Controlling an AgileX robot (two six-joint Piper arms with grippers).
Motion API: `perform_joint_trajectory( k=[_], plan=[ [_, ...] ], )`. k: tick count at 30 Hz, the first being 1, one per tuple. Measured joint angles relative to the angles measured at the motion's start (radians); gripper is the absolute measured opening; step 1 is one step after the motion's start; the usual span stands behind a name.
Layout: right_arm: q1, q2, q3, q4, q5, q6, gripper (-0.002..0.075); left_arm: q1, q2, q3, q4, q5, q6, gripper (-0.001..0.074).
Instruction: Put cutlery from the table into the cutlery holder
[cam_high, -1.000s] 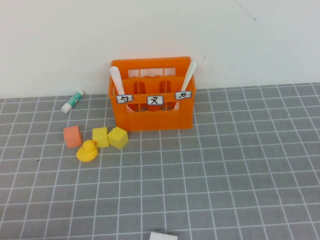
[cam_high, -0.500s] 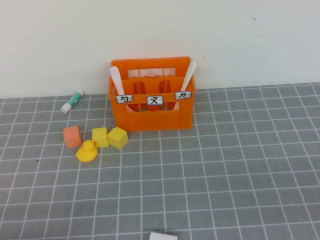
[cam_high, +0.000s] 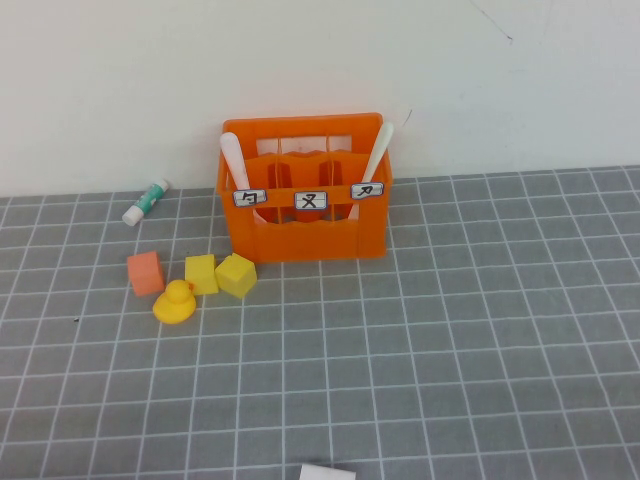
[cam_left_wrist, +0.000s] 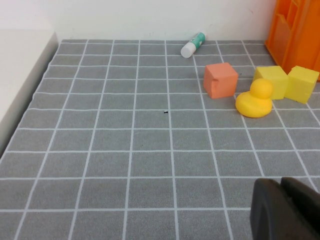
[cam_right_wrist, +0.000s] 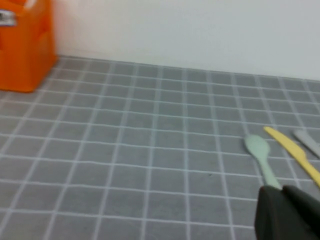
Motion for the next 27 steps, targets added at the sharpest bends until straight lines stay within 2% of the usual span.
perform_joint_trajectory(
  k=[5,15,27],
  plan=[
    [-0.06,-0.02,0.104,-0.002,-0.104,0.012,-0.0003,0.0,0.0,0.0,0.0,0.0,0.0,-0.0001],
    [-0.009,-0.021,0.11,0.0,-0.053,0.035,-0.0003,0.0,0.0,0.0,0.0,0.0,0.0,-0.0001],
    [-0.007,-0.021,0.11,0.005,-0.051,0.035,-0.0003,0.0,0.0,0.0,0.0,0.0,0.0,-0.0001]
  ],
)
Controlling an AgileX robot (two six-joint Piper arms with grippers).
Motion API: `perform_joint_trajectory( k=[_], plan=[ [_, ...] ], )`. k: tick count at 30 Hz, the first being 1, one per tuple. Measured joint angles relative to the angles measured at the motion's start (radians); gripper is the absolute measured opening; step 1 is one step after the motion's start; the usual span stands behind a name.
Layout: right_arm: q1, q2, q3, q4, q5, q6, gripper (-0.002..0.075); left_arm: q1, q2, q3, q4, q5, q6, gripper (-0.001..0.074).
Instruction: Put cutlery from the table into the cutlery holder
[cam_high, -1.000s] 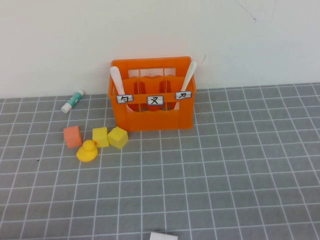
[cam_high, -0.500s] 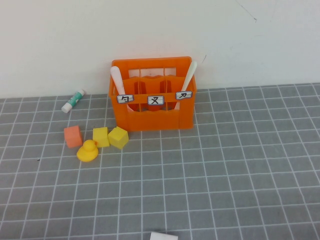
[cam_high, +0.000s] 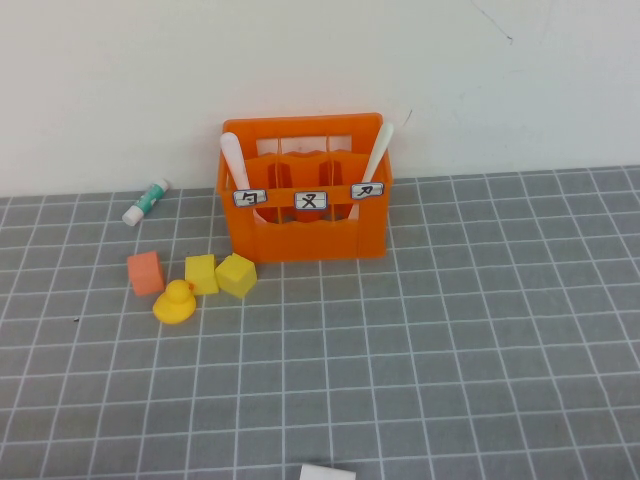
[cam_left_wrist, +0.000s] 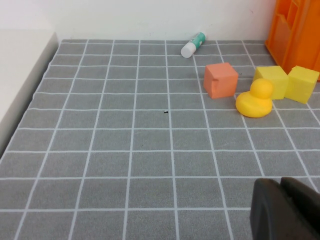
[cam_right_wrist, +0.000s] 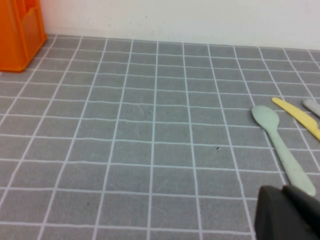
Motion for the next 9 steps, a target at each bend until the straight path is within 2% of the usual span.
perform_joint_trajectory(
  k=[6,9],
  plan=[
    [-0.003,0.0,0.0,0.0,0.0,0.0,-0.0003,0.0,0.0,0.0,0.0,0.0,0.0,-0.0001],
    [-0.039,0.0,0.0,0.0,0.0,0.0,-0.0003,0.0,0.0,0.0,0.0,0.0,0.0,-0.0001]
  ],
)
